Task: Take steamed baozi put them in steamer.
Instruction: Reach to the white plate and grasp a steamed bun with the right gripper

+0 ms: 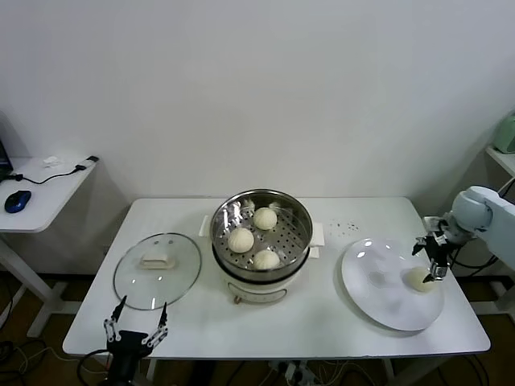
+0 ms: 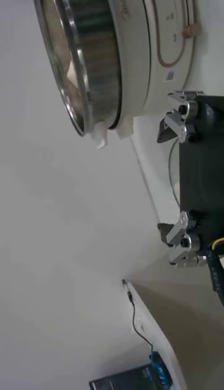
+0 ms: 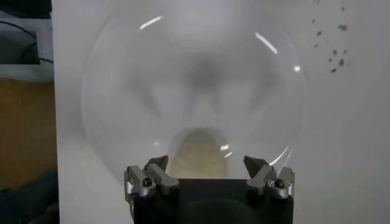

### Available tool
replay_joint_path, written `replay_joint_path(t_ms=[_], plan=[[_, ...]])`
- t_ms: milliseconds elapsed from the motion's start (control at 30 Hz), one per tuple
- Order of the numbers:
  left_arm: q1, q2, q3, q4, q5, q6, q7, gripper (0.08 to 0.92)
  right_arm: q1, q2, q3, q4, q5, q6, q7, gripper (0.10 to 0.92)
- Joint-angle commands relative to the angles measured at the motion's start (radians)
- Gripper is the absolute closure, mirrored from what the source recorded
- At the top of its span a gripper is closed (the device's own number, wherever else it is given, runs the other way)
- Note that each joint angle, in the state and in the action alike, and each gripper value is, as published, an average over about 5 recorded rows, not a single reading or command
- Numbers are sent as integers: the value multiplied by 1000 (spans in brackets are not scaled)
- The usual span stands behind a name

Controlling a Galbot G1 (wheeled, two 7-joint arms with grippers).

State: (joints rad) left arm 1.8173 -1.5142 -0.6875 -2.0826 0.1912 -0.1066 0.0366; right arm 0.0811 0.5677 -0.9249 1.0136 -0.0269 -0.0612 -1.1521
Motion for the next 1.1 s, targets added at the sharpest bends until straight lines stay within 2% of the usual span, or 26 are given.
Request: replay_joint_path(t_ms=[33,500,833,1100], plan=[[0,-1,-1,5,3,1,-1,177,-131,45,135,-114,-98,25,-1,203],[-6,0,-1,16,6,1,-1,177,-146,98,147,-157,-130,32,15,204],[-3,0,1,20,8,-2,-1,177,-119,99,123,-153,-95,24,6,371],[5,0,1,19,7,-9,-1,177,-25,64,5,-101,64,-32,10,425]])
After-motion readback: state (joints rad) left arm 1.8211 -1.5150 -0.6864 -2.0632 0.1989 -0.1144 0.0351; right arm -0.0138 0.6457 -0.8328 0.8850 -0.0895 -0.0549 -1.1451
